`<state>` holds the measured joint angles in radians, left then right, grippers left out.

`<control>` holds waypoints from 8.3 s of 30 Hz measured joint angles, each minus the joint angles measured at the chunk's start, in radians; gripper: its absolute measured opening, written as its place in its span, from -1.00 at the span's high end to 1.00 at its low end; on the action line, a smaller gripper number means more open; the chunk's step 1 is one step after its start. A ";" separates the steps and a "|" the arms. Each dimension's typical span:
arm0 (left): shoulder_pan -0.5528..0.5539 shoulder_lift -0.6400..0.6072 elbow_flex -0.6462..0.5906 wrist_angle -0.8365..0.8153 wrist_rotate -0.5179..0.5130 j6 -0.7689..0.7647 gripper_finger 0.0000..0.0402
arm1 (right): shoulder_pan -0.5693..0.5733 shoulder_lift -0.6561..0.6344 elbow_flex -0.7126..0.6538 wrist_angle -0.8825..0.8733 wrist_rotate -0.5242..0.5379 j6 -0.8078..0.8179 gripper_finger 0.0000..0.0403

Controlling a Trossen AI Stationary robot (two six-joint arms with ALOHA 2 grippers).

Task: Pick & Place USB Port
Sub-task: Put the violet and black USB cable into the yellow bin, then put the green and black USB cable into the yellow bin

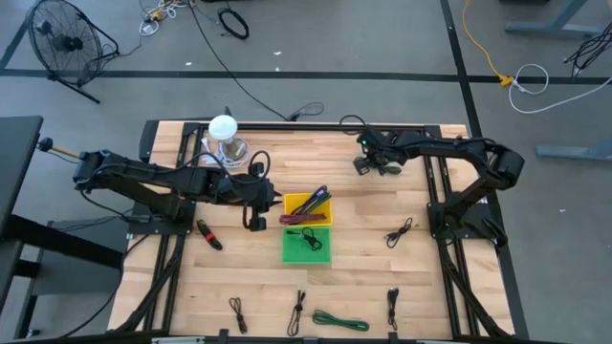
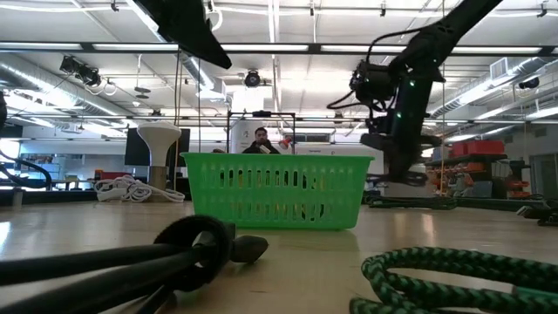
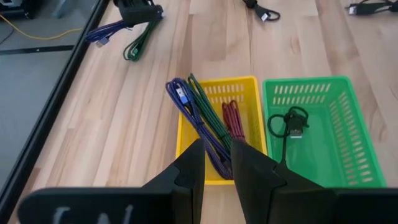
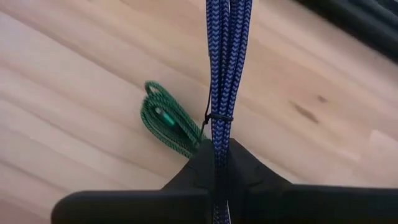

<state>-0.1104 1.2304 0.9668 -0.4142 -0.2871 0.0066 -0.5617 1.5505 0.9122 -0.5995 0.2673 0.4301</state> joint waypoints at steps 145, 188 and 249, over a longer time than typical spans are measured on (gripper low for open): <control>0.000 0.000 0.000 0.065 0.001 0.003 0.59 | 0.631 0.224 0.152 0.546 -0.048 -0.229 0.96; 0.000 0.000 0.000 0.065 0.003 0.003 0.59 | 0.424 -0.145 0.152 0.125 0.264 -0.277 0.54; 0.000 0.000 0.000 0.021 0.003 -0.021 0.59 | -0.254 -0.280 -0.436 0.302 -0.388 -0.457 0.54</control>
<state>-0.1106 1.2304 0.9665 -0.3931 -0.2836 -0.0147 -0.8158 1.2704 0.4760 -0.2977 -0.1203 -0.0265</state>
